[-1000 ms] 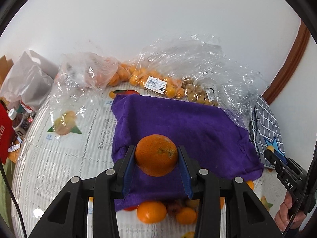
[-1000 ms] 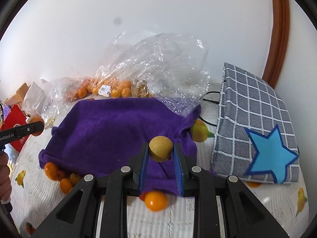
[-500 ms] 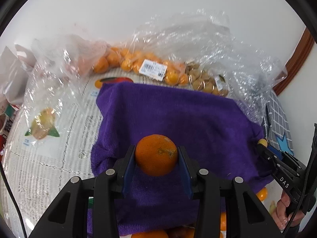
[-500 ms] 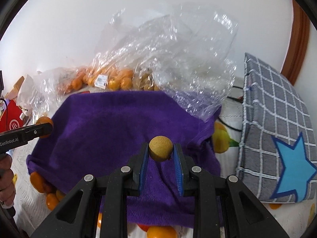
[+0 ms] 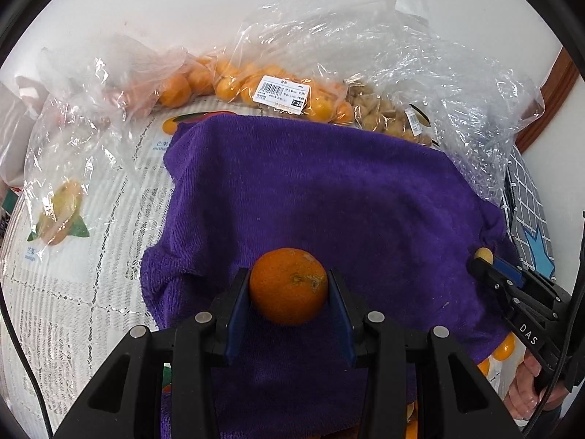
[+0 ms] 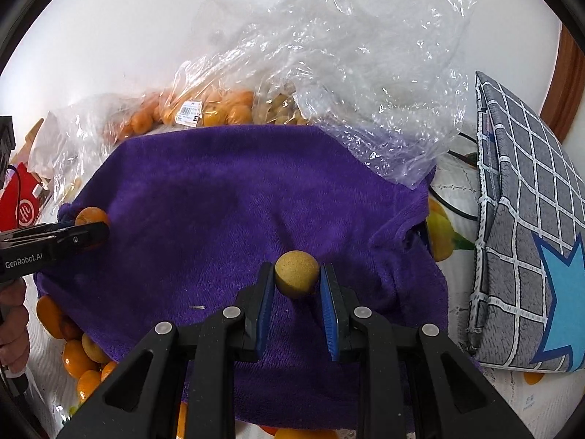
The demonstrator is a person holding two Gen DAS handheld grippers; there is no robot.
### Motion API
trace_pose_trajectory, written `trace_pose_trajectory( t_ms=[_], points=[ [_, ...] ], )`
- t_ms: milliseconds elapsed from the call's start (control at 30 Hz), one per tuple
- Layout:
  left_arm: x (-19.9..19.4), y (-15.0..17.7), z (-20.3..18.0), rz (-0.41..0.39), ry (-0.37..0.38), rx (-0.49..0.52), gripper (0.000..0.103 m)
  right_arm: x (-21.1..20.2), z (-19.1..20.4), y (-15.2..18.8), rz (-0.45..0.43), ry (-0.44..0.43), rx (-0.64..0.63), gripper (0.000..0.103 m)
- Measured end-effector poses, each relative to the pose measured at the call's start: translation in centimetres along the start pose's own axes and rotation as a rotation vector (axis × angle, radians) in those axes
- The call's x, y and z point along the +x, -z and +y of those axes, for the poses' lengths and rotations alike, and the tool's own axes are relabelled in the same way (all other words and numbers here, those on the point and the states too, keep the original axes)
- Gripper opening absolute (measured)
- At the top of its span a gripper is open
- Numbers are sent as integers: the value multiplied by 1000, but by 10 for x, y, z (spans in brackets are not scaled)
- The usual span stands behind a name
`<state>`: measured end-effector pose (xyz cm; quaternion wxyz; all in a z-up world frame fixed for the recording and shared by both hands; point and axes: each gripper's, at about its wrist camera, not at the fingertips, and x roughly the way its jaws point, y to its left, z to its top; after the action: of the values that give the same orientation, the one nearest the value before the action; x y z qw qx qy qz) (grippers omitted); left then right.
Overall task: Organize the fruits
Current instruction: 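Carry the orange onto the purple towel with the left tool while the right tool carries the yellow fruit there, then open both tools and lift them off the fruits on the towel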
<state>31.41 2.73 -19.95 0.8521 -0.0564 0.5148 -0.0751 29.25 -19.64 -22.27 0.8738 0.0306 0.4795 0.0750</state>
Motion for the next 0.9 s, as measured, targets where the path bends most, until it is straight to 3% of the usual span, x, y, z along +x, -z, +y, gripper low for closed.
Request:
trace_pose_trajectory(
  t_ms=[633, 767, 900],
  points=[
    [1, 7, -7, -54, -44, 40, 42, 6, -1, 4, 10, 41, -25, 26],
    [-9, 7, -6, -119, -48, 48, 53, 2, -1, 5, 6, 50, -24, 45],
    [-18, 8, -5, -176, -78, 44, 55, -4, 4, 6, -8, 79, -47, 53]
  ],
)
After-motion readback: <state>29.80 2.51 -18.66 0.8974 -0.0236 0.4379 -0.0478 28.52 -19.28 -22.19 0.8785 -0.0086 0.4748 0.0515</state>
